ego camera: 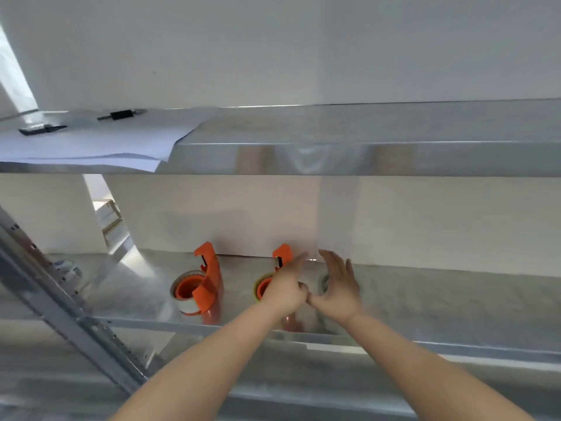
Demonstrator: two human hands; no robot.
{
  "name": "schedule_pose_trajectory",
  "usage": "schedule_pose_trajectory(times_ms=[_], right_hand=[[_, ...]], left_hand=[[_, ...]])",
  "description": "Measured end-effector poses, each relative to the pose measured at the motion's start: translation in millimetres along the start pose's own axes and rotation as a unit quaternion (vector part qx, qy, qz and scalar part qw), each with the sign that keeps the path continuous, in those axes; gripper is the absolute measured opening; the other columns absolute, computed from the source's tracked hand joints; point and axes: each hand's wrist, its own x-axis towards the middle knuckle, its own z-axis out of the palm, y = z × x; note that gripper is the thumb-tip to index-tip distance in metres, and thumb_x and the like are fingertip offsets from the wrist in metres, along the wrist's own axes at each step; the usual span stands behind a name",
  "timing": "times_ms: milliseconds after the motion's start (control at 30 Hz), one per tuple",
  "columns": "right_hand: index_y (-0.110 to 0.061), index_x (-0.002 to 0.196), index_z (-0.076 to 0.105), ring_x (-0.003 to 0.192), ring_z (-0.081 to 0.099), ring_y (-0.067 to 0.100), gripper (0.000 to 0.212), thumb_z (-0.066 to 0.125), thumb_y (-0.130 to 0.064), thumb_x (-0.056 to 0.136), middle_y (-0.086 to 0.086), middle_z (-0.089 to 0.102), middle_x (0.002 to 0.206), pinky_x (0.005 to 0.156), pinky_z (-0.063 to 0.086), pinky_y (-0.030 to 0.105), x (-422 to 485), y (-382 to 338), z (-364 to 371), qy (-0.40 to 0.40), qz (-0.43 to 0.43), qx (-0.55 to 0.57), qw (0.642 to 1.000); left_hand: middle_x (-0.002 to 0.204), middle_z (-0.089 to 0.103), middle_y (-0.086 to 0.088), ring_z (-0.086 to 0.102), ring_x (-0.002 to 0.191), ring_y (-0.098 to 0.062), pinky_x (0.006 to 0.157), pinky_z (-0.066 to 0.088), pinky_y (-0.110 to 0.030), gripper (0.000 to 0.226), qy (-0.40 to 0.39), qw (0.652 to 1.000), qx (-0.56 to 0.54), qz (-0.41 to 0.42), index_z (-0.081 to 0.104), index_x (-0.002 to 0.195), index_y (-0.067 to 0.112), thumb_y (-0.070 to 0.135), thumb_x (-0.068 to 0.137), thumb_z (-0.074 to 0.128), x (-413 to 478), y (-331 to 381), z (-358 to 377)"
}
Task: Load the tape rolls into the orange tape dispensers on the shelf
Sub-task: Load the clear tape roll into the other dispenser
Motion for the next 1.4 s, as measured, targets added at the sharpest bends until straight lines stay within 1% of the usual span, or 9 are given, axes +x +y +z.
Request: schedule_pose_trajectory(times_ms=[100, 200, 433, 567, 767, 867, 967, 1200, 1400], right_hand=[[-0.015, 0.135, 0.039, 0.132, 0.041, 0.022, 0.077, 0.070, -0.031, 0.066, 0.006, 0.044, 0.140, 0.108, 0.033, 0.028, 11, -48, 25, -0.053, -0.019, 0.024, 0.998], [-0.012, 0.137, 0.035, 0.133, 0.039, 0.021, 0.077, 0.071, -0.021, 0.070, 0.007, 0.040, 0.143, 0.103, 0.034, 0.022, 18, -83, 58, -0.086, 0.012, 0.056, 0.995], [-0.013, 0.141, 0.029, 0.133, 0.036, 0.018, 0.075, 0.068, -0.026, 0.078, 0.006, 0.035, 0.146, 0.102, 0.028, 0.016, 17, -126, 125, -0.185, 0.061, 0.085, 0.977], [-0.009, 0.128, 0.047, 0.112, 0.048, 0.010, 0.054, 0.068, -0.007, 0.078, -0.004, 0.048, 0.114, 0.068, 0.025, -0.014, 20, -139, 138, -0.189, 0.041, 0.103, 0.976], [-0.013, 0.133, 0.040, 0.123, 0.051, 0.023, 0.062, 0.062, -0.007, 0.075, 0.008, 0.054, 0.132, 0.093, 0.039, 0.017, 22, -153, 166, -0.170, 0.036, 0.094, 0.980], [-0.017, 0.143, 0.026, 0.127, 0.048, 0.023, 0.082, 0.064, -0.012, 0.070, 0.005, 0.048, 0.140, 0.106, 0.040, 0.033, 23, -150, 181, -0.175, 0.049, 0.090, 0.979], [-0.016, 0.142, 0.028, 0.126, 0.048, 0.021, 0.077, 0.062, -0.010, 0.073, 0.004, 0.048, 0.139, 0.103, 0.038, 0.025, 22, -153, 184, -0.163, 0.050, 0.085, 0.982], [-0.017, 0.112, 0.054, 0.100, 0.062, 0.023, 0.044, 0.062, -0.008, 0.070, 0.004, 0.065, 0.109, 0.092, 0.051, 0.035, 19, -146, 190, -0.083, 0.069, 0.130, 0.986], [-0.022, 0.107, 0.053, 0.087, 0.063, 0.015, 0.041, 0.062, -0.005, 0.071, -0.003, 0.063, 0.098, 0.072, 0.050, 0.010, 16, -147, 186, -0.037, 0.089, 0.209, 0.973]], left_hand=[[0.145, 0.046, -0.007, 0.044, 0.133, -0.025, 0.105, 0.035, -0.026, 0.063, 0.044, 0.999, -0.005, 0.003, 0.039, 0.141, 0.017, 0.007, 0.080, 0.054, 0, -23, -42], [0.154, 0.032, -0.003, 0.030, 0.142, -0.017, 0.113, 0.023, -0.023, 0.065, 0.055, 0.998, 0.008, -0.021, 0.031, 0.146, 0.016, 0.016, 0.086, 0.057, -4, -60, -76], [0.146, 0.042, -0.006, 0.052, 0.124, -0.024, 0.101, 0.041, -0.028, 0.068, 0.113, 0.990, -0.003, -0.082, 0.039, 0.140, 0.017, 0.016, 0.078, 0.065, -23, -141, -132], [0.152, 0.031, -0.009, 0.037, 0.137, -0.024, 0.108, 0.033, -0.030, 0.085, 0.094, 0.985, 0.016, -0.143, 0.027, 0.145, 0.013, 0.031, 0.074, 0.070, -33, -182, -145], [0.151, 0.034, -0.010, 0.038, 0.137, -0.026, 0.108, 0.035, -0.031, 0.105, 0.009, 0.976, -0.090, -0.197, 0.016, 0.149, 0.008, 0.031, 0.068, 0.079, -38, -213, -142], [0.124, 0.056, -0.005, 0.055, 0.113, -0.018, 0.087, 0.039, -0.022, 0.080, -0.004, 0.983, -0.102, -0.153, 0.043, 0.130, 0.006, 0.014, 0.062, 0.083, -38, -218, -138], [0.106, 0.060, -0.001, 0.058, 0.095, -0.016, 0.081, 0.044, -0.025, 0.059, 0.024, 0.980, -0.128, -0.150, 0.054, 0.116, 0.005, 0.005, 0.063, 0.079, -37, -216, -137], [0.124, 0.057, -0.006, 0.059, 0.112, -0.023, 0.093, 0.050, -0.034, 0.098, 0.022, 0.958, -0.210, -0.192, 0.052, 0.126, 0.010, 0.054, 0.041, 0.075, -34, -216, -145], [0.109, 0.064, -0.010, 0.063, 0.096, -0.024, 0.083, 0.055, -0.044, 0.018, 0.003, 0.825, -0.521, -0.220, 0.057, 0.109, 0.017, 0.018, 0.094, 0.049, -33, -197, -150]])
